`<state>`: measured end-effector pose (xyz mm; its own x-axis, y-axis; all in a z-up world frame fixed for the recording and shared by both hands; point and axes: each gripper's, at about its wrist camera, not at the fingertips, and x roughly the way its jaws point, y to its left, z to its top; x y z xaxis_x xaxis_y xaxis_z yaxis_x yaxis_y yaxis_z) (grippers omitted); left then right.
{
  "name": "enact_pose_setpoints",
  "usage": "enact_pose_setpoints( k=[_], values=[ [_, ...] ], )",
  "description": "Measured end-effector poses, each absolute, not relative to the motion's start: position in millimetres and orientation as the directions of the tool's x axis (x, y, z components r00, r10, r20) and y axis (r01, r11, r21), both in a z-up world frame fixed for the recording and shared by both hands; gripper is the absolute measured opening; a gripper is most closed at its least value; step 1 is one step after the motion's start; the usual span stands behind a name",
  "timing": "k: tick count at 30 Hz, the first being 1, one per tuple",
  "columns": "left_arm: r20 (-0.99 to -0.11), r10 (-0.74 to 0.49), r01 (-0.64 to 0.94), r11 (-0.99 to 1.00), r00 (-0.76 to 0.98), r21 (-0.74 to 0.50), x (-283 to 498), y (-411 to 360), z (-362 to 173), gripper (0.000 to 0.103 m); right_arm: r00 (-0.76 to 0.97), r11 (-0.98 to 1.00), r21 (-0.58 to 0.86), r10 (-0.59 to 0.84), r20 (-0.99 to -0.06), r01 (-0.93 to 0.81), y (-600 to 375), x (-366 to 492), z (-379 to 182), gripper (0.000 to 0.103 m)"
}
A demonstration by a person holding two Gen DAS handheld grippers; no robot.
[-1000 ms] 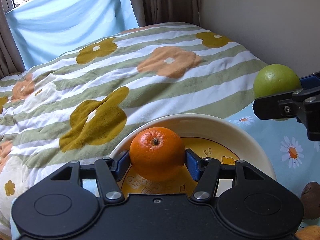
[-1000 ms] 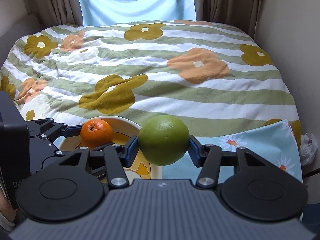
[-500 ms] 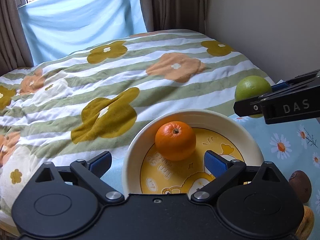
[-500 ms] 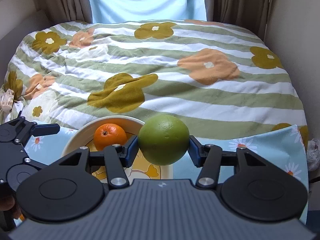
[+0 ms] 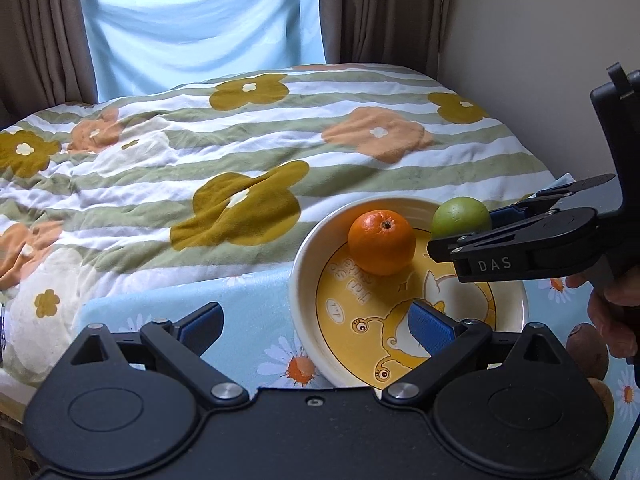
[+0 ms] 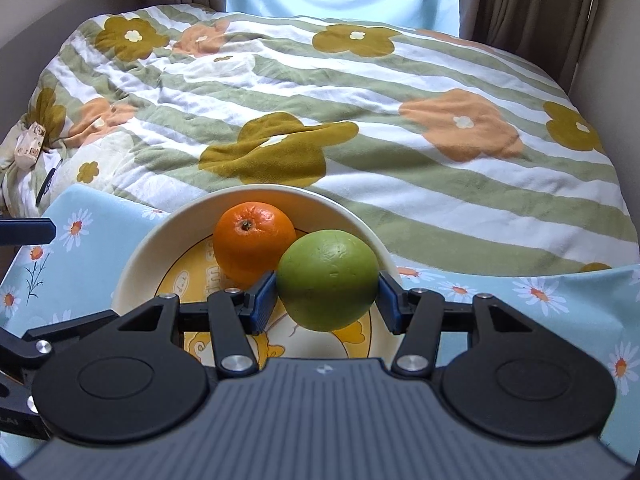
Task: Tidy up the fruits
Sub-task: 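Lower the green apple into the bowl beside the orange and open the right tool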
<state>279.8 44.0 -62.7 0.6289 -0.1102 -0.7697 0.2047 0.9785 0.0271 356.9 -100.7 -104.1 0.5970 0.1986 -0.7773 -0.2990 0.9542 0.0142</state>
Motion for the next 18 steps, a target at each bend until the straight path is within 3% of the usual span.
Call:
enact_pose_setpoints(
  k=[8,10,11,18],
  values=[
    [-0.769,-0.114,0.193,0.981,0.629,0.012,269,50,-64,0.101,0.614,0.944,-0.026,0.193,-0.765,-0.329,-95,357,-118,0.07],
    [-0.768,-0.115,0.194,0.981,0.63,0.012,267,51,-64,0.101,0.65,0.942,-0.043,0.195,-0.735,-0.332,-95,352,-114,0.089],
    [-0.767,-0.117,0.193,0.981,0.631,0.009,267,50,-63,0.101,0.669,0.945,-0.062,0.179,-0.721,-0.32,-94,351,-111,0.103],
    [-0.735,-0.114,0.188,0.982,0.669,0.019,255,46,-46,0.101,0.702,0.958,-0.066,0.156,-0.695,-0.279,-103,338,-91,0.103]
  ],
)
